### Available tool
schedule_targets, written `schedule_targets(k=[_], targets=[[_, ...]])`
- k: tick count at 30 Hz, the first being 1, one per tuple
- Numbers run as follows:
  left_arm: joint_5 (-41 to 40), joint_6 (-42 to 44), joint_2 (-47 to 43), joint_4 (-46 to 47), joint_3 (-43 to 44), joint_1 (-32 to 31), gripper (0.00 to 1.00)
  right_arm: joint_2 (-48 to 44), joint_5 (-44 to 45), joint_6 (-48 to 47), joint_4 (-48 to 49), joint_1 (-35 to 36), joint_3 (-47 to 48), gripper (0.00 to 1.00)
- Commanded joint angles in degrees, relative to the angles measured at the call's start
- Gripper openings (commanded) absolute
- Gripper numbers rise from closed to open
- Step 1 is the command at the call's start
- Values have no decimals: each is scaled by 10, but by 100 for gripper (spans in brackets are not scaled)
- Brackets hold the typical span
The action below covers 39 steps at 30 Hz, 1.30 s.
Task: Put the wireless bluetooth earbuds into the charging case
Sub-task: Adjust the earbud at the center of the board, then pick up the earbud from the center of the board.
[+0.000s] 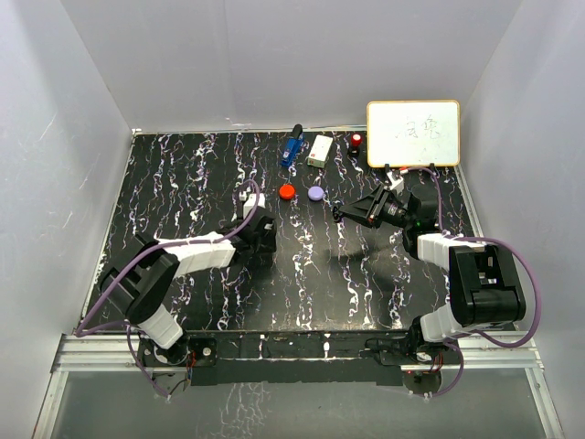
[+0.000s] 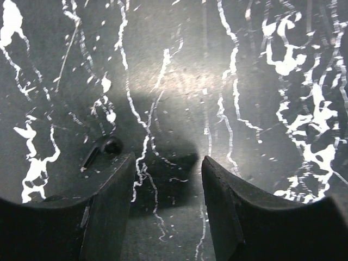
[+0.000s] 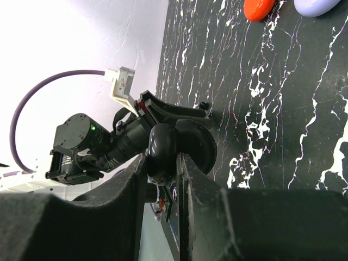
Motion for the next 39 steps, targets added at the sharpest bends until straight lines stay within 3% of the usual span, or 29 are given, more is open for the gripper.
schedule_targets(k=[1, 7, 16, 27, 39], targets=[[25, 24, -16, -21, 44, 0, 51, 2, 3, -6, 28, 1, 6, 0], [30, 72, -67, -65, 90, -1, 53, 4, 3, -8, 24, 1, 10, 0], [-4, 144, -18, -185, 139, 3, 54, 6, 2, -9, 22, 1, 14, 0], [67, 190, -27, -159, 99, 56, 54, 3, 1, -11, 20, 1, 9, 0], [111, 186, 0, -134, 81, 72, 51, 4, 1, -12, 22, 2, 4, 0]])
